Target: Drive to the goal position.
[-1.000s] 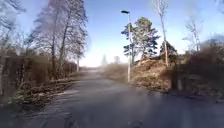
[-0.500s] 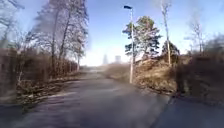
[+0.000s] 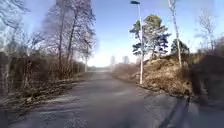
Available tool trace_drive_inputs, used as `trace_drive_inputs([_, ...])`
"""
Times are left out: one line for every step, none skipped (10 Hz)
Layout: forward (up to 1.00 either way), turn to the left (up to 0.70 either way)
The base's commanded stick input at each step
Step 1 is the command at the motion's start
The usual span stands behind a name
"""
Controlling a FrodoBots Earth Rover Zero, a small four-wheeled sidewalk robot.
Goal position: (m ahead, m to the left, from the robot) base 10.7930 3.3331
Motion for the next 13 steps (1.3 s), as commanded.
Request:
trace_drive_inputs([1.0,0.0])
trace_drive_inputs([1.0,0.0])
trace_drive_inputs([1.0,0.0])
trace_drive_inputs([1.0,0.0])
trace_drive_inputs([1.0,0.0])
trace_drive_inputs([1.0,0.0])
trace_drive_inputs([1.0,0.0])
trace_drive_inputs([1.0,0.0])
trace_drive_inputs([1.0,0.0])
trace_drive_inputs([1.0,0.01])
trace_drive_inputs([1.0,0.32])
trace_drive_inputs([1.0,0.4])
trace_drive_inputs([1.0,0.4])
